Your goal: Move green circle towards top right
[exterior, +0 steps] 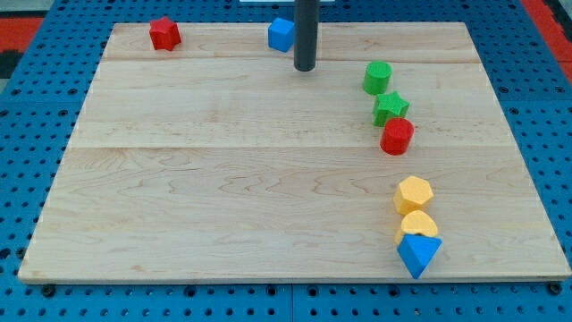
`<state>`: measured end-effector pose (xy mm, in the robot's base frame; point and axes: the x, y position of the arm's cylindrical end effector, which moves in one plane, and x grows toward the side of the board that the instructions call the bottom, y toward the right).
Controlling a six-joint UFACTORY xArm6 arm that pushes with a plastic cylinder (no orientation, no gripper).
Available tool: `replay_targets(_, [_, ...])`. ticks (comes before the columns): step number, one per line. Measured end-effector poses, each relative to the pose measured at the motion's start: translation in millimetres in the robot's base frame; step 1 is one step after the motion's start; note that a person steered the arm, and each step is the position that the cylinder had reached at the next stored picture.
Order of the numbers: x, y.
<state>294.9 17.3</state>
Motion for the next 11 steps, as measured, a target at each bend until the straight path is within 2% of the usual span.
replay_targets(1, [17.0,-6.4])
replay_targets(3, [101.7,8.3])
replay_targets(5, [40.3,76.8])
replay_targets(6, [40.3,129.3])
replay_targets(7, [32.0,140.8])
replay_targets(8, [-3.3,147.6])
replay_targets(9, [-14.0,162.4])
replay_targets(10, [31.7,174.8])
replay_targets(11, [8.3,194.1])
